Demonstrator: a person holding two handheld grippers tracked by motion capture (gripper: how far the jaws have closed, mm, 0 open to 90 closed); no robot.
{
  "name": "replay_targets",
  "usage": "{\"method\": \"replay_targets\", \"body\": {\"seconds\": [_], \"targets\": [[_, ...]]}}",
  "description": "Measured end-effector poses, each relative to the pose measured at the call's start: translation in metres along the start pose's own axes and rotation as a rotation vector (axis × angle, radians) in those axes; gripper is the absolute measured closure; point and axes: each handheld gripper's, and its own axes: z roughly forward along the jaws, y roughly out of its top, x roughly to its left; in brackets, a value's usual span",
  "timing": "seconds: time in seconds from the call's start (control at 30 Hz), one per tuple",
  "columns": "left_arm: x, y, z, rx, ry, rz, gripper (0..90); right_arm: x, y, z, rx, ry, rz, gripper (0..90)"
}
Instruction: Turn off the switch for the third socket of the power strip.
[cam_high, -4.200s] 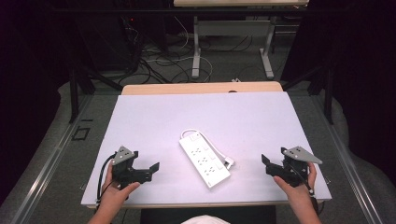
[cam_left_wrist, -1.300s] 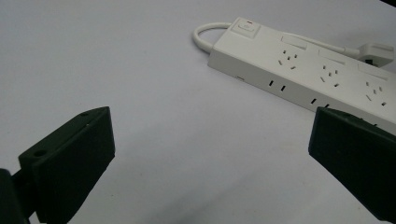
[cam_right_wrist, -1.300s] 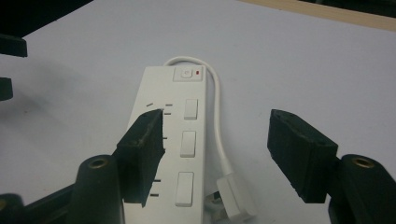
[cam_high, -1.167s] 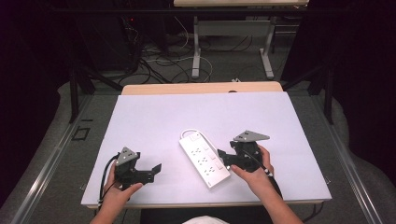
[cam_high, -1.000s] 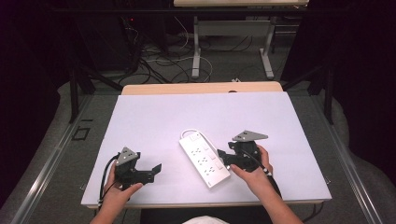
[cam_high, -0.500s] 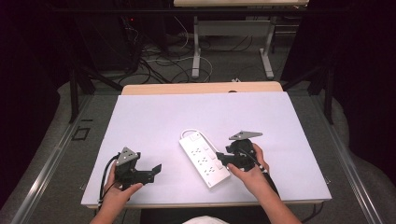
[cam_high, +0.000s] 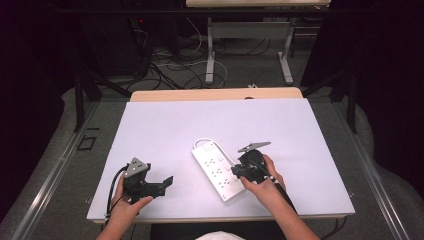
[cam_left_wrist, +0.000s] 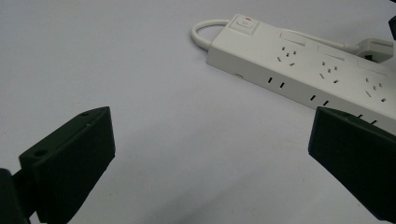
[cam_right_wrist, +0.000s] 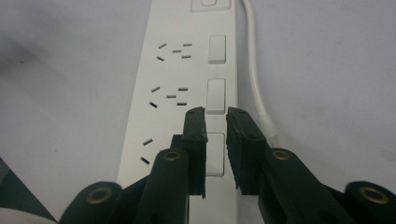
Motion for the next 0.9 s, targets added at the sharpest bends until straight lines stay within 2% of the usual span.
{"method": "replay_targets", "body": {"seconds": [0.17,0.2,0.27,0.3,0.4,0.43,0.47,0.63,0.7,0.73,0.77,0.9], "targets": [[0.000,0.000,0.000,0.002,-0.001,0.000,0.5,0.002,0.000,0.003,0.025,-0.014,-0.007,85.4],[0.000,0.000,-0.001,0.002,-0.002,-0.001,0.5,0.002,0.000,0.003,0.048,-0.018,-0.014,86.2],[0.000,0.000,-0.001,0.001,-0.002,-0.002,0.5,0.003,-0.001,0.005,0.037,-0.013,-0.002,87.7],[0.000,0.000,-0.001,0.001,-0.001,-0.001,0.5,0.002,-0.002,0.005,0.041,-0.024,-0.017,88.2],[0.000,0.000,-0.001,0.002,-0.002,-0.001,0.5,0.001,-0.003,0.006,0.045,-0.017,-0.015,90.0],[0.000,0.000,-0.001,0.002,-0.002,0.001,0.5,0.002,-0.004,0.008,0.032,-0.011,-0.006,90.0],[0.000,0.000,-0.001,0.003,-0.002,0.001,0.5,0.002,-0.004,0.007,0.055,-0.014,-0.009,90.0],[0.000,0.000,0.000,0.004,-0.003,0.001,0.5,0.000,-0.006,0.010,0.065,-0.011,-0.008,90.0],[0.001,0.000,0.000,0.003,-0.003,0.000,0.5,0.001,-0.007,0.011,0.075,-0.009,0.008,90.0],[0.001,0.000,0.000,0.003,-0.003,0.000,0.5,0.000,-0.008,0.012,0.058,-0.003,0.003,90.0],[0.001,0.000,0.000,0.003,-0.002,-0.001,0.5,0.000,-0.007,0.011,0.083,-0.007,-0.004,90.0],[0.001,0.000,0.000,0.003,-0.003,0.001,0.5,0.000,-0.008,0.012,0.089,-0.008,0.004,90.0]]}}
